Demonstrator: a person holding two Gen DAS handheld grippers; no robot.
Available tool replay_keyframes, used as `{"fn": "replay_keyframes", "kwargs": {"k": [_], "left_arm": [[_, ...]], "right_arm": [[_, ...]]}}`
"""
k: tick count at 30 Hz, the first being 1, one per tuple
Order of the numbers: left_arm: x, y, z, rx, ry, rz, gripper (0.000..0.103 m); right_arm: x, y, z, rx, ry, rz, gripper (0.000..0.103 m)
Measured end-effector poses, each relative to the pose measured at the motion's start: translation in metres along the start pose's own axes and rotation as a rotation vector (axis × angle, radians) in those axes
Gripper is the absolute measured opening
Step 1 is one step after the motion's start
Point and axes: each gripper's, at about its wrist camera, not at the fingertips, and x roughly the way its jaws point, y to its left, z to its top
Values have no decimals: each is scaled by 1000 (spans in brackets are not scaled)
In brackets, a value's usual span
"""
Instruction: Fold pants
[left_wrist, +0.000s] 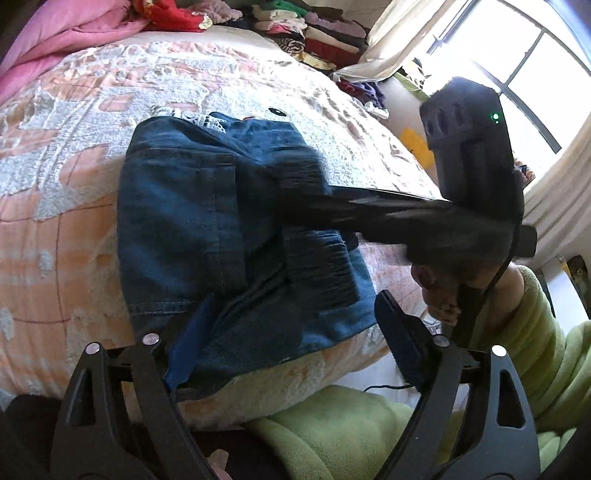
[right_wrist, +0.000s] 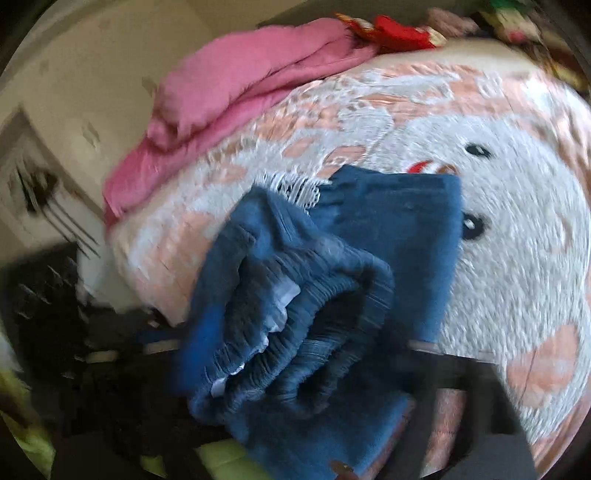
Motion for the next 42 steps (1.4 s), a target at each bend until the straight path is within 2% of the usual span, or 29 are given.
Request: {"fn": "replay_keyframes", "kwargs": {"k": [1, 3, 5, 8, 9, 11, 15, 18, 23, 28, 31, 36, 42], "left_arm": [[2, 3, 5, -1, 0, 1, 81], [4, 3, 6, 4, -5, 9, 81], [2, 2, 5, 15, -16, 10, 81], [1, 1, 4, 15, -15, 9, 81], [1, 1, 3, 14, -12, 10, 81], [2, 0, 3, 16, -9, 14, 81], [1, 0, 2, 17, -10, 23, 82], [0, 1, 2, 19, -10, 35, 83], [-3, 0, 2, 20, -16, 44, 84], [-6, -1, 2, 19, -24, 60, 88], [-8, -1, 2, 20, -29, 75, 89], [-17, -2, 4, 21, -51, 108, 93], [-27, -1, 6, 15, -69, 154, 93]], "right_arm": [[1, 3, 1, 4, 0, 55, 31], [-10, 4, 2, 24, -51, 145, 30], [-19, -2, 2, 40, -88, 180, 30], [-15, -23, 0, 108, -64, 96, 30], [-11, -32, -4, 148, -48, 77, 33], [-7, -39, -8, 189, -45, 87, 38], [-13, -30, -5, 146, -46, 31, 54], [-20, -21, -1, 107, -58, -27, 71], [-34, -14, 2, 75, -94, -74, 87], [-42, -7, 3, 34, -99, -175, 89], [-49, -6, 2, 34, -112, -189, 95], [-62, -2, 3, 21, -139, -215, 95], [-77, 0, 3, 18, -167, -226, 95]]}}
